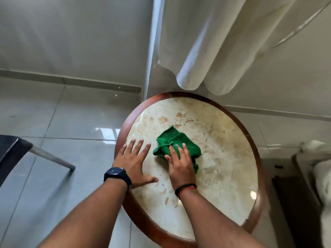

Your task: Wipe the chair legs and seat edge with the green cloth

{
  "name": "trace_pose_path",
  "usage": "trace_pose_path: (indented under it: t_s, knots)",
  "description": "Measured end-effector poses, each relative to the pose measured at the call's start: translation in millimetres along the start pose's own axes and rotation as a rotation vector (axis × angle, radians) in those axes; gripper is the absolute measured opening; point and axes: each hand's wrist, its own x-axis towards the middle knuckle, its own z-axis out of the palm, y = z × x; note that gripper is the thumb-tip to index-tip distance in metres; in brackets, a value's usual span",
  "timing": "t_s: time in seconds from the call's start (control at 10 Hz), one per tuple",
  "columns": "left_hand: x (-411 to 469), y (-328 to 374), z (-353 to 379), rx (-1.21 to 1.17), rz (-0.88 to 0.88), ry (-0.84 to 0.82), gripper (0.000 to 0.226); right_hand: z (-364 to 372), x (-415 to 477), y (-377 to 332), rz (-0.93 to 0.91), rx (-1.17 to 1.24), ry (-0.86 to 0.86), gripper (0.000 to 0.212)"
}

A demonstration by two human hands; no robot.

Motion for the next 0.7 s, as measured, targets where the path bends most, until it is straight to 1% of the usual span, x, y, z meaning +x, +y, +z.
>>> trace_pose_path:
  t_s: [0.1,0.2,0.3,0.4,0.5,0.6,0.7]
  knots:
    - [0,10,14,0.023,0.024,-0.066,0.130,-3,-18,9,0.044,-0.029,-0.101,0.038]
    - [-4,9,25,0.023,-0.009,-0.135,0.135,-5,-25,9,0.077,-0.083,-0.267,0.053]
    - [-9,6,30,0.063,-0.018,-0.168,0.138,0,-26,11,0.076,-0.084,-0.425,0.063]
    - [-9,7,30,0.071,-0.028,-0.177,0.139,3,-23,12,0.078,-0.093,-0.488,0.067]
    - [-11,12,25,0.071,-0.044,-0.175,0.138,-3,-20,9,0.081,-0.120,-0.524,0.070]
    - [-14,16,9,0.066,-0.058,-0.148,0.136,-15,-10,3,0.088,-0.122,-0.491,0.076]
    - [-22,19,-23,0.024,-0.076,-0.086,0.133,-43,7,-4,0.114,-0.077,-0.413,0.078]
